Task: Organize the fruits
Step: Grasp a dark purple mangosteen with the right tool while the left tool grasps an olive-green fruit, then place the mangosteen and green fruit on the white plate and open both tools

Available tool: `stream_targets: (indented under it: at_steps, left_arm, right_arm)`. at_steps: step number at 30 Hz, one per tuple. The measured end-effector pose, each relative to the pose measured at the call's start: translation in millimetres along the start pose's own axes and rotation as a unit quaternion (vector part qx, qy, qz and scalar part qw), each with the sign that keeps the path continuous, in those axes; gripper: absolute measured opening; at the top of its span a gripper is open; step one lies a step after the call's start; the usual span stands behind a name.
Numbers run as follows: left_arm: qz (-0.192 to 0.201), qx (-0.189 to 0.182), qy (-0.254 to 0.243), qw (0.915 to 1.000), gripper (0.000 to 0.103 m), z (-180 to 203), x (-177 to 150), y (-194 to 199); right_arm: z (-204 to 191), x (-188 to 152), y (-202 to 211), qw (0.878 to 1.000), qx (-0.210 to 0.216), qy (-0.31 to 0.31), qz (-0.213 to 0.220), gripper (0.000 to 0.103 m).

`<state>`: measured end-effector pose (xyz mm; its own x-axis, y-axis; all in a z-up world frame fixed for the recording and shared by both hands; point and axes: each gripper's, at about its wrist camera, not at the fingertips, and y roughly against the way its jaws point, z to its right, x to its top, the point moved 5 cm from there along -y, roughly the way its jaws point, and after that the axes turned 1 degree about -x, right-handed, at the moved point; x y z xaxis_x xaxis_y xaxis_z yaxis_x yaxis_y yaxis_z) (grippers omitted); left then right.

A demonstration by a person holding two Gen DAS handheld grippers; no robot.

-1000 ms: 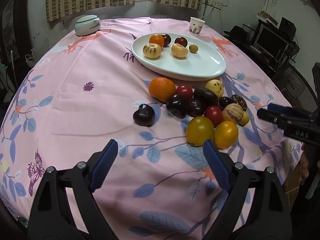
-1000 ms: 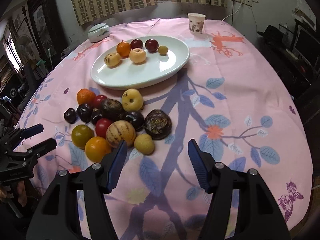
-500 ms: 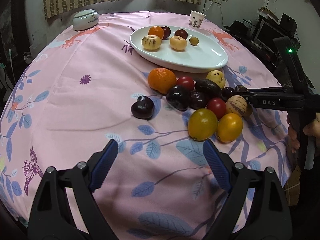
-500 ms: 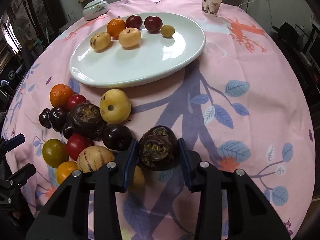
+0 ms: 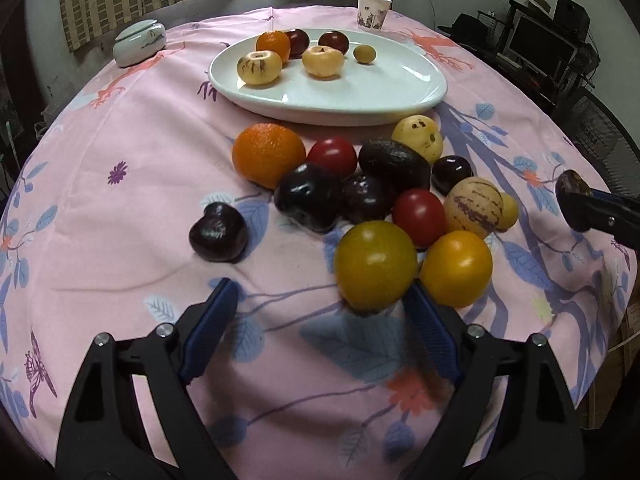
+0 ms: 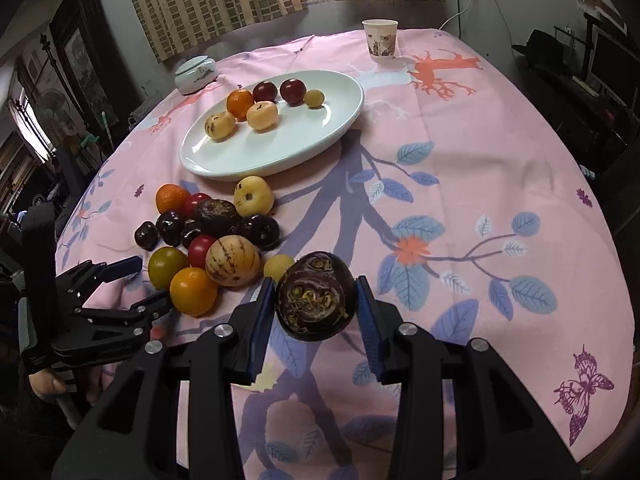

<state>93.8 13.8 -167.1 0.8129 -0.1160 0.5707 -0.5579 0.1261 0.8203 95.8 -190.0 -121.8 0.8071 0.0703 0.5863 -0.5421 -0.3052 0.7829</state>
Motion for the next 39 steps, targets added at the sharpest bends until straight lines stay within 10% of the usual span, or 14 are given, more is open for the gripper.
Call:
stream_targets:
  at_steps: [4,21,29,39]
  left_arm:
    - [0.008,-0.045,0.005,0.9989,0.040,6.8,9.4,-0.1]
    - [0.044,-0.081,0.025,0.9955,0.039,-6.1,18.6,56.5]
    - [0.061,-0.058,0.015,0.9964,0.039,-24.5,108.2,59.9]
    - [0.021,-0.040,0.032,0.9985,0.040,-22.6,223.0,-26.9]
  right_arm:
    - [-2.0,-4.8,-7.5,1.000,0.007,-0.004,-0.009,0.040]
    - [-32.2,-1.2,0.0,0.999,0.032,0.016,0.003,0.040]
    - [-36.8,50.5,-8.7,0.998,0.033,0.048,0.010,0.040]
    - [-31.3,168.9,-88.5,0.997,-0.013,0.073,0.009,0.040]
